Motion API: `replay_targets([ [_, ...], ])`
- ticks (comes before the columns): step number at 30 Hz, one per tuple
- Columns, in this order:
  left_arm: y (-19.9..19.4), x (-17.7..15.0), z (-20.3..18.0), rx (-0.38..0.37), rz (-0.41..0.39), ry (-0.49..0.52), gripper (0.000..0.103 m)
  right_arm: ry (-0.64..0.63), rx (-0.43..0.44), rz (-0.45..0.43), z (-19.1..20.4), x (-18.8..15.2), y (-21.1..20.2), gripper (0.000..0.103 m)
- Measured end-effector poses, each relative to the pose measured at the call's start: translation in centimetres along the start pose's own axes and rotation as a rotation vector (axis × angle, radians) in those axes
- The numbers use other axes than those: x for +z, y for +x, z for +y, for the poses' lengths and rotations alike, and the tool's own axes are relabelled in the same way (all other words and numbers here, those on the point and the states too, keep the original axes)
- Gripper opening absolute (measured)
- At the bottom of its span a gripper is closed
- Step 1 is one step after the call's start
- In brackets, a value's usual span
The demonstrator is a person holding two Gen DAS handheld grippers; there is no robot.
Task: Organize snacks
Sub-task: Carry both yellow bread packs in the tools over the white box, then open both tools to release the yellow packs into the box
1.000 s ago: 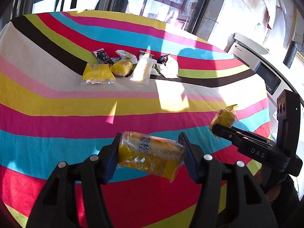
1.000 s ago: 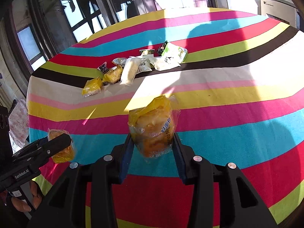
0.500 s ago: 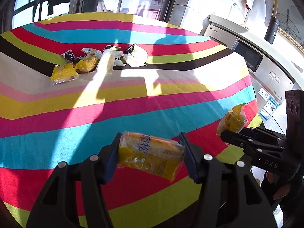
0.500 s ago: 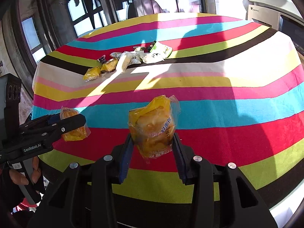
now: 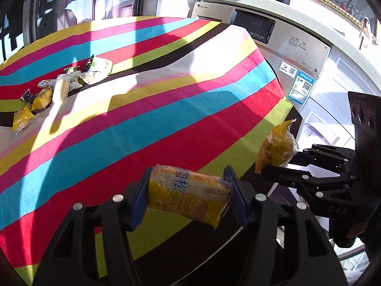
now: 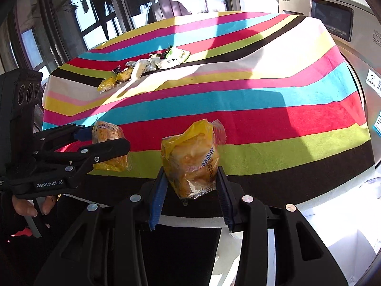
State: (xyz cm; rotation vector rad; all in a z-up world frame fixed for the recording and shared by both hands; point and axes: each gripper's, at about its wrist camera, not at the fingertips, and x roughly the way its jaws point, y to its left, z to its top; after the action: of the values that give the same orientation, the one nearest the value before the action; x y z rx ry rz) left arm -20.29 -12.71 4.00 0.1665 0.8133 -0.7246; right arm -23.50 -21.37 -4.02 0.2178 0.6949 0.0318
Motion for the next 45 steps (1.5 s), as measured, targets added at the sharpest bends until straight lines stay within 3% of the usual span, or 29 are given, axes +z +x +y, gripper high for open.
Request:
replay_targets([
  [5, 1.2, 1.2, -4.2, -0.074, 0.031, 0.107, 0.060, 0.050, -0.060, -0.021, -2.8, -2.2, -3.0, 0.041],
  [13, 2.9, 2.1, -13.0, -0.266, 0.085, 0.274, 0.060, 0.285, -0.146, -0.073, -9.1, -6.6, -7.4, 0.041],
  [17, 4.1, 1.3, -17.4, -0.354, 0.137, 0.338, 0.060, 0.377, -0.237, -0.073, -11.8, -9.0, -9.2, 0.041],
  [24, 4.6, -0.9, -24.7, -0.422, 0.176, 0.540, 0.060, 0.478, -0.398, -0.063, -15.1, -12.0, -11.8, 0.042],
  [26, 4.7, -0.9, -25.8, -0.464, 0.191, 0.566, 0.065, 0.500, -0.486, -0.046, -15.9, -12.3, -12.2, 0.049],
  [27, 4.7, -0.6, -26.0, -0.480, 0.196, 0.569, 0.076, 0.516, -0.541, -0.031, -16.5, -12.5, -12.4, 0.067],
  [28, 4.4, 0.0, -25.7, -0.475, 0.173, 0.560, 0.085, 0.539, -0.571, -0.032, -17.1, -12.7, -12.7, 0.080],
  [31, 3.2, 2.7, -22.4, -0.444, 0.091, 0.487, 0.095, 0.593, -0.539, -0.083, -17.9, -12.9, -13.7, 0.080],
  [33, 2.8, 5.0, -18.2, -0.385, 0.052, 0.395, 0.097, 0.589, -0.539, -0.086, -17.9, -12.7, -13.7, 0.080],
  [38, 2.1, 7.6, -4.2, -0.125, 0.001, 0.145, 0.100, 0.567, -0.458, -0.045, -16.5, -11.8, -11.0, 0.080],
  [41, 1.4, 6.9, 3.4, 0.048, -0.001, 0.048, 0.101, 0.512, -0.409, 0.006, -14.7, -10.3, -8.6, 0.080],
  [45, -0.1, 5.0, 12.5, 0.210, 0.005, -0.076, 0.101, 0.384, -0.343, 0.058, -11.3, -7.4, -5.6, 0.083],
])
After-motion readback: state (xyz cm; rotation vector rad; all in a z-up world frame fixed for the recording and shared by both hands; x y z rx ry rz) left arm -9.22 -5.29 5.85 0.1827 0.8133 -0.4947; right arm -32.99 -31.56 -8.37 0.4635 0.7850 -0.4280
